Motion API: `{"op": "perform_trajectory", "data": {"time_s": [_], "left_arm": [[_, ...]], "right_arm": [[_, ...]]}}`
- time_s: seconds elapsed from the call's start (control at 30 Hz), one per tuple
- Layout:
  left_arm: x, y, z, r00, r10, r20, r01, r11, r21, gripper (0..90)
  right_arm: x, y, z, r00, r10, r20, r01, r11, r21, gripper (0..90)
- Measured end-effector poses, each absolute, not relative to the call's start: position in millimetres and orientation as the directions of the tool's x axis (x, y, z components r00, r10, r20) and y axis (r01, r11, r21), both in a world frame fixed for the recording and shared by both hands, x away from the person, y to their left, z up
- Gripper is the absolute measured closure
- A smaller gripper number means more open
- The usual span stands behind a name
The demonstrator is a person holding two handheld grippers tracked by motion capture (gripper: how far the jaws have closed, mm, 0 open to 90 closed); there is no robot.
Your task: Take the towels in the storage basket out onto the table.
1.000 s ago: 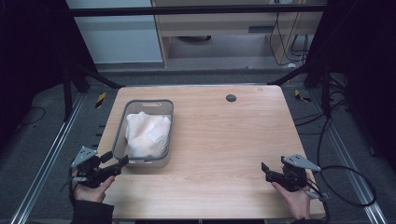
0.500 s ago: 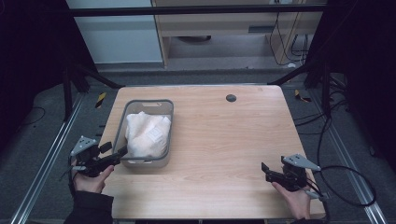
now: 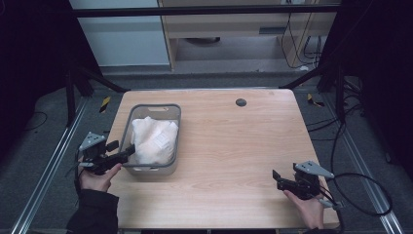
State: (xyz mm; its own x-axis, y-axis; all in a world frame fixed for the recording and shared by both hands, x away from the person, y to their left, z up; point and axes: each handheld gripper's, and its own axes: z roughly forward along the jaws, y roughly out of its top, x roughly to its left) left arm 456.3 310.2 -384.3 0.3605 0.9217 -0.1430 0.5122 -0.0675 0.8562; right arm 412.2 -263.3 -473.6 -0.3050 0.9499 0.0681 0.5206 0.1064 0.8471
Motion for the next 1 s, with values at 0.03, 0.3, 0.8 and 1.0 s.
{"op": "perform_trajectory", "data": {"time_s": [0.03, 0.3, 0.8, 1.0], "left_arm": [[458, 309, -383, 0.361, 0.922, -0.14, 0.514, -0.071, 0.855, 28.9], [471, 303, -381, 0.369, 0.922, -0.118, 0.526, -0.103, 0.845, 29.0], [492, 294, -381, 0.372, 0.924, -0.091, 0.56, -0.146, 0.815, 28.4], [501, 289, -385, 0.373, 0.924, -0.085, 0.579, -0.16, 0.8, 28.5]], "right_arm": [[412, -263, -474, -0.305, 0.95, 0.065, 0.52, 0.109, 0.847, 17.4], [413, -263, -474, -0.305, 0.951, 0.058, 0.523, 0.116, 0.845, 17.3], [413, -263, -475, -0.31, 0.949, 0.064, 0.533, 0.117, 0.838, 17.1], [413, -263, -475, -0.314, 0.947, 0.059, 0.532, 0.124, 0.837, 17.1]]}}
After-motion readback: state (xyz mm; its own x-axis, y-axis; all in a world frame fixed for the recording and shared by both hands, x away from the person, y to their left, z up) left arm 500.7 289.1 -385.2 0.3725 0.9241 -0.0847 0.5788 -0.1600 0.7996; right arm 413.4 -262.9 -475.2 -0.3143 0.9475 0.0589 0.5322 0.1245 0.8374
